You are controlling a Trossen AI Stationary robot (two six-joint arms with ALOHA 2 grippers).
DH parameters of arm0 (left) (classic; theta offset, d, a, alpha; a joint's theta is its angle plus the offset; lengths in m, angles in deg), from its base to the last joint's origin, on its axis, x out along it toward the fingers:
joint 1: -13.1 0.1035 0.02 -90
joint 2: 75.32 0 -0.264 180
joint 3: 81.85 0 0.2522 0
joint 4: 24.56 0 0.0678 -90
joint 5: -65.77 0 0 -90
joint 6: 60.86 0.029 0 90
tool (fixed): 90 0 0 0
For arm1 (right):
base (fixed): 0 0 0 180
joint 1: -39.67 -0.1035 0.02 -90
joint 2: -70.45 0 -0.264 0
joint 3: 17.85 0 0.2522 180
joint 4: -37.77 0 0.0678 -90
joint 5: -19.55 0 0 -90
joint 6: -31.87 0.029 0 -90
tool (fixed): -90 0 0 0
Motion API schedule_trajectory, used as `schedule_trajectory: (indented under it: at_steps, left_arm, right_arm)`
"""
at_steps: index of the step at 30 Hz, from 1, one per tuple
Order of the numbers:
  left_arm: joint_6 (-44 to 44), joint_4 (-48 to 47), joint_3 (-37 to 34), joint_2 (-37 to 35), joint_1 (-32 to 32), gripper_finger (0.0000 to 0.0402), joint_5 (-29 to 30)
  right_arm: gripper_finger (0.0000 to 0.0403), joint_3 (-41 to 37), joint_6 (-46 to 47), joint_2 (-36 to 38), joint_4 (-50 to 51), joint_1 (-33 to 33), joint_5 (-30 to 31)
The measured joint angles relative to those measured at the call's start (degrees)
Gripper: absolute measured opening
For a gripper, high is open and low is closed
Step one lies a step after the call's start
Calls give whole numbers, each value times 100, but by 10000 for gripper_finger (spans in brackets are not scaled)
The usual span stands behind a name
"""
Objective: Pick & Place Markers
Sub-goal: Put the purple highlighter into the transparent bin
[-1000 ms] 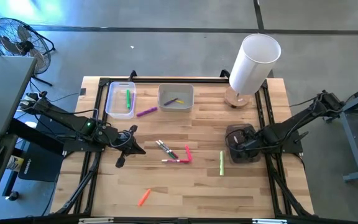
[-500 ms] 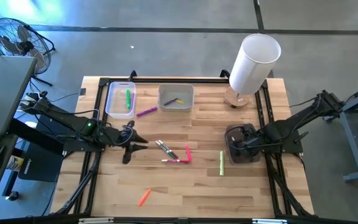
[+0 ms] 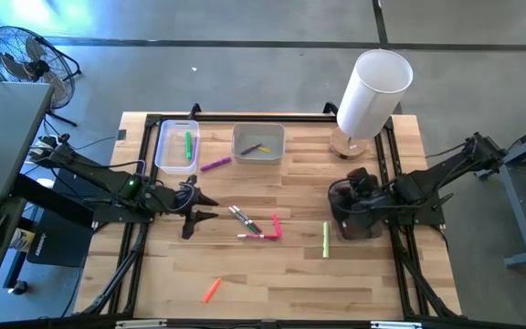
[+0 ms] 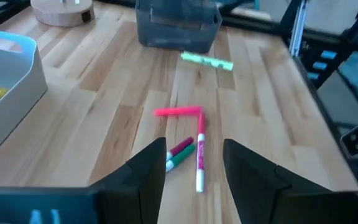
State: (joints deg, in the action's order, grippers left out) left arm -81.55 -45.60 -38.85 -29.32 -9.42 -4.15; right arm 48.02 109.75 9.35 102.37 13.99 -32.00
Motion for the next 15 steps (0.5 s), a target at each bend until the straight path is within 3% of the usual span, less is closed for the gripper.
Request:
schedule_trajectory:
  at_steps: [5,9,12,15]
  left_arm:
    - [-488,53,-2,0,0,158,861]
    - [-832,-356,153,6,9,158,1729]
    - [-957,-905,535,309,292,158,1822]
    - [-1340,-1749,960,757,828,158,1474]
  right_arm:
    - [127,-6,-749,0,-240,444,212]
    - [115,-8,-1706,13,-240,1048,-291]
    - [104,-8,-2437,15,-271,1478,-714]
    - [95,-9,-3054,15,-448,1821,-886]
